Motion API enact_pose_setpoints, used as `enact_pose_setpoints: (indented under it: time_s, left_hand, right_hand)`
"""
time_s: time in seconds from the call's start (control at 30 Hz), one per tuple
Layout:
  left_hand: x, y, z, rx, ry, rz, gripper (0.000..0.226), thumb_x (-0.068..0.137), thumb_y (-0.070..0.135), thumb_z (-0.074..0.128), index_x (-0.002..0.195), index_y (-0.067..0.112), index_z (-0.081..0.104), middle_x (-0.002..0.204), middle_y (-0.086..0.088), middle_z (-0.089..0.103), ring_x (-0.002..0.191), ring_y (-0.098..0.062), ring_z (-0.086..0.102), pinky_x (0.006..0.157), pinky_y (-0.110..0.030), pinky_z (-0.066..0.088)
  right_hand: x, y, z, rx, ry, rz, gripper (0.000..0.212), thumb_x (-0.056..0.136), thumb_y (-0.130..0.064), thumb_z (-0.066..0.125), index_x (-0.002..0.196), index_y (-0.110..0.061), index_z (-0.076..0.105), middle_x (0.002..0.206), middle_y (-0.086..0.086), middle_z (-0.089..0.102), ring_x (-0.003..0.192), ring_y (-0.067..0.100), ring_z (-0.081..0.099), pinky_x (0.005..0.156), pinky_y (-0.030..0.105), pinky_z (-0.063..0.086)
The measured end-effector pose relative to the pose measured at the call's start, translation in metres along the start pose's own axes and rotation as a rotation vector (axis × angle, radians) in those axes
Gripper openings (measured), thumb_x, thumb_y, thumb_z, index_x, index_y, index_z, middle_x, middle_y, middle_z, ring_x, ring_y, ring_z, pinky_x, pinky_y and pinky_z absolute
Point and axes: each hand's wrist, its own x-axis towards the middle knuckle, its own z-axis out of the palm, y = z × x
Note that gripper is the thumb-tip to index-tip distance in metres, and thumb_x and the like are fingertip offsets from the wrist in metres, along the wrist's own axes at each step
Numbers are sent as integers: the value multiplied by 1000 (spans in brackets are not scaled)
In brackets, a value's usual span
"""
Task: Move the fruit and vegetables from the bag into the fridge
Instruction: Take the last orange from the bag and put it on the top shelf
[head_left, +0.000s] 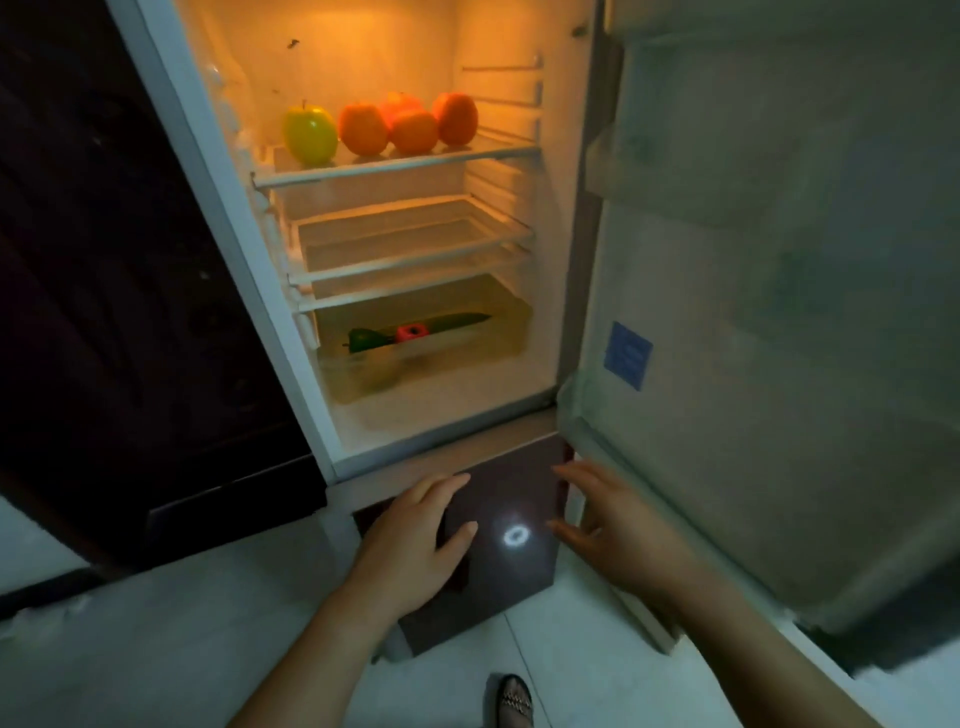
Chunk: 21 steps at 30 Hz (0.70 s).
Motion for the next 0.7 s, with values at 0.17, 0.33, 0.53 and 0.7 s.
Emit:
enact_pose_setpoints:
  time_s: [0.17,0.33,0.53,0.7]
  left_hand:
    - [-24,72,15,-10,-75,118,53,92,43,47,141,32,32,147,15,28,134,-2,26,106,-15,22]
    - [-15,147,3,-30,-13,256,52,91,42,49,140,33,34,147,17,29,134,0,25,111,-21,24]
    - [12,263,-2,-20,142,457,53,89,43,51,139,37,34,146,17,29,134,0,24,108,-23,26]
    - [38,340,10,35,290,559,56,87,46,47,139,27,38,145,7,36,135,-10,31,111,-32,30]
  right_hand:
    - [-85,4,-56,-85,99,72,56,84,-47,59,135,-34,39,131,-23,34,113,8,49,94,20,40]
    - [-139,9,-119,-176,277,95,62,83,-48,57,138,-37,32,144,-14,33,127,6,37,102,22,31]
    - [-188,34,-188,-244,447,31,64,78,-56,47,138,-38,31,145,-16,31,130,4,33,102,19,26]
    - [-219,71,-238,-218,576,-54,59,79,-51,49,134,-32,40,142,-10,38,129,7,37,102,27,37]
